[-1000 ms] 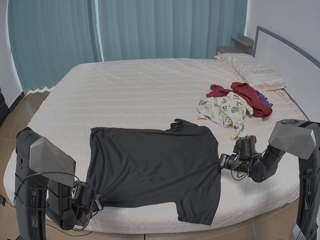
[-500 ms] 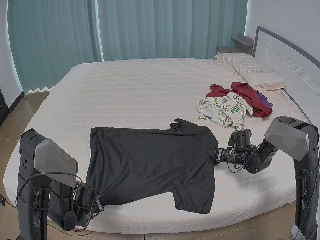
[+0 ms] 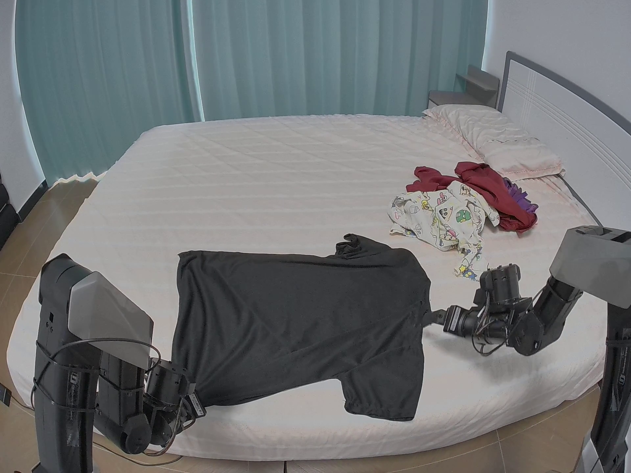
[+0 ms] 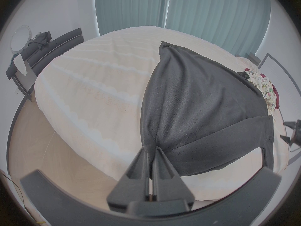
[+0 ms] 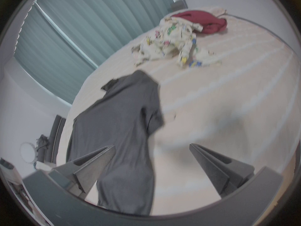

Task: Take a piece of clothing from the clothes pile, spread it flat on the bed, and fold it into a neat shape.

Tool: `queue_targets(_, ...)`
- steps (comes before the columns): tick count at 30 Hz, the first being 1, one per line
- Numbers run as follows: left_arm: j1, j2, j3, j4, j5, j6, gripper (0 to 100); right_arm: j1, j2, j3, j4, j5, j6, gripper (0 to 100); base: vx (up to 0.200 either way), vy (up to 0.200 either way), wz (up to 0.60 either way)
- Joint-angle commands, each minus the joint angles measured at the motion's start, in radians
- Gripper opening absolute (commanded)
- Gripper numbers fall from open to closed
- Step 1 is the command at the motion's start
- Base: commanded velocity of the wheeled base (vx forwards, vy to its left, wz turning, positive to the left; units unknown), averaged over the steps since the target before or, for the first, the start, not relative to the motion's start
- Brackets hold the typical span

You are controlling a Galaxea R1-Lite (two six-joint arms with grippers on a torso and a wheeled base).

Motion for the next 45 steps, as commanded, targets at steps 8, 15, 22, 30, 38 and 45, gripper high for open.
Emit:
queue_targets(8, 0.003, 0.004, 0.002, 0.000, -0.005, -0.002, 0, 0.283, -0.128, 0.384, -0.074, 0.054, 0.177, 100, 0.000, 0.000, 0.00)
queue_targets(15, 0.004, 0.004, 0.002, 0.000, -0.006, -0.003, 0, 0.342, -0.030, 0.439, -0.249, 0.006, 0.170, 100, 0.000, 0.000, 0.00)
queue_targets(22, 0.004, 0.004, 0.002, 0.000, -0.006, -0.002, 0, 0.354, 0.004, 0.445, -0.259, 0.005, 0.122, 100, 0.000, 0.000, 0.00)
queue_targets(30, 0.004, 0.012, 0.006, -0.026, -0.006, -0.002, 0, 0.351, 0.048, 0.399, -0.258, -0.021, 0.076, 100, 0.000, 0.000, 0.00)
queue_targets(38, 0.004, 0.020, 0.013, -0.054, -0.006, 0.001, 0, 0.363, 0.102, 0.366, -0.262, -0.132, 0.029, 100, 0.000, 0.000, 0.00)
queue_targets(45, 0.004, 0.020, 0.014, -0.054, -0.006, 0.003, 0, 0.358, 0.099, 0.373, -0.276, -0.130, 0.032, 0, 0.000, 0.000, 0.00)
